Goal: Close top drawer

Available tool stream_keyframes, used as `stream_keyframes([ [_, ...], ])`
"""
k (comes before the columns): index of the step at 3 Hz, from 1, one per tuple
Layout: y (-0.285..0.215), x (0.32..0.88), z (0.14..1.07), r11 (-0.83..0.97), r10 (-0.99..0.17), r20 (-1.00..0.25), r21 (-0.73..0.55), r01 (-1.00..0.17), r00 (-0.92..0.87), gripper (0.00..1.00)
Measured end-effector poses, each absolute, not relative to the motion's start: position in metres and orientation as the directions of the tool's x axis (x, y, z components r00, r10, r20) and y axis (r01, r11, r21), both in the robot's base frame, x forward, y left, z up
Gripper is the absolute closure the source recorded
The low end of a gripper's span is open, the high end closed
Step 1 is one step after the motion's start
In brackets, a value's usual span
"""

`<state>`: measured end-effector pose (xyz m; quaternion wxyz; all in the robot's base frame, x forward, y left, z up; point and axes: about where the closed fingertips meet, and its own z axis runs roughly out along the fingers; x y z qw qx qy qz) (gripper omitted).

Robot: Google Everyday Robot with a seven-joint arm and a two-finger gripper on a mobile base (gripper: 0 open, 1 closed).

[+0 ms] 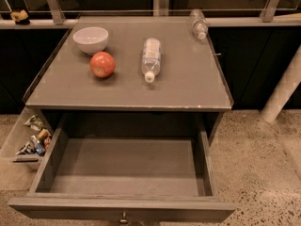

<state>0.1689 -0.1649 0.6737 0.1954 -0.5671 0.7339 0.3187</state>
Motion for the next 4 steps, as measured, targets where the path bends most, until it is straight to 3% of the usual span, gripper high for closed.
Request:
stream_keyframes([
  [1,-0.146,0.172,0.643,0.052,-0.706,-0.669,0.277,-0.959,-0.231,0.0],
  [2,-0.137,0.188,0.615,0.054,-0.781,-0.587,0.278,-0.959,-0.214,0.0],
  [3,-0.145,0.214,0.596,0.108,-0.891,-0.416,0.194,-0.975,-0.181,0.0],
  [4,-0.167,0.25,0.595,0.116,-0.963,-0.244,0.023,-0.993,-0.118,0.0],
])
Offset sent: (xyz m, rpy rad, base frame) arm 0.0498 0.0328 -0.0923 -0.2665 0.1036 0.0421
